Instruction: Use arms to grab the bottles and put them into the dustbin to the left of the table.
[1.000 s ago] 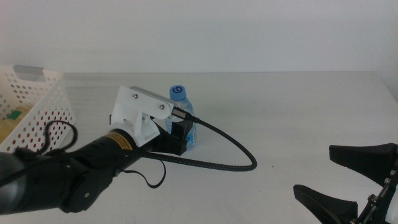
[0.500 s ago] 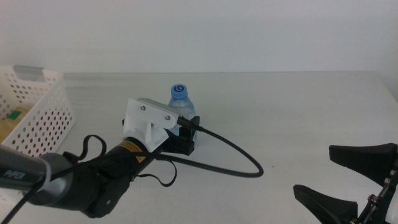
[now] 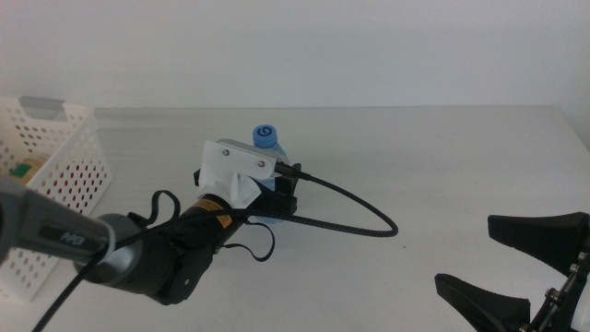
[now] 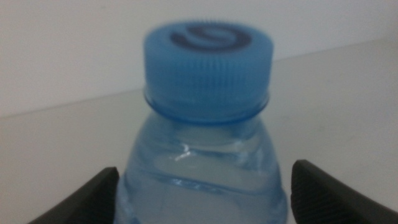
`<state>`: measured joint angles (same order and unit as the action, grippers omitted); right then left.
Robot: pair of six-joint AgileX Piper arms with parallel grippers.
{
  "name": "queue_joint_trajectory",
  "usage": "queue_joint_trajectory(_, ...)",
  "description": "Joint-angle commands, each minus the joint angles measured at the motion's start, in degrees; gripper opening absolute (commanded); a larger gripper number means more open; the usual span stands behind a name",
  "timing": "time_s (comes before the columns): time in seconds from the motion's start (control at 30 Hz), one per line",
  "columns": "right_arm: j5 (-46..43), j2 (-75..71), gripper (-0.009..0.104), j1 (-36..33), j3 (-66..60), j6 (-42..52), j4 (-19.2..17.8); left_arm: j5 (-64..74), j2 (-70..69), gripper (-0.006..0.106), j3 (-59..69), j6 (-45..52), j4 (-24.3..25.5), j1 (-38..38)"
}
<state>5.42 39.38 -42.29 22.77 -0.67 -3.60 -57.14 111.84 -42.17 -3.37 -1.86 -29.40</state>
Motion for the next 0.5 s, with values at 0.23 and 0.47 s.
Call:
queue_joint_trajectory(0.23,-3.89,-0.30,0.069,-0.05,1.40,0.67,-0.37,-4.00,2.41,0.087,-6.20,1.61,-3.31,-0.08)
queue_joint_trajectory(0.47,-3.89,-0.30,0.069,-0.05,1.40,0.67,-0.37,-2.85,3.34,0.053,-7.17,0.89,-3.86,0.29)
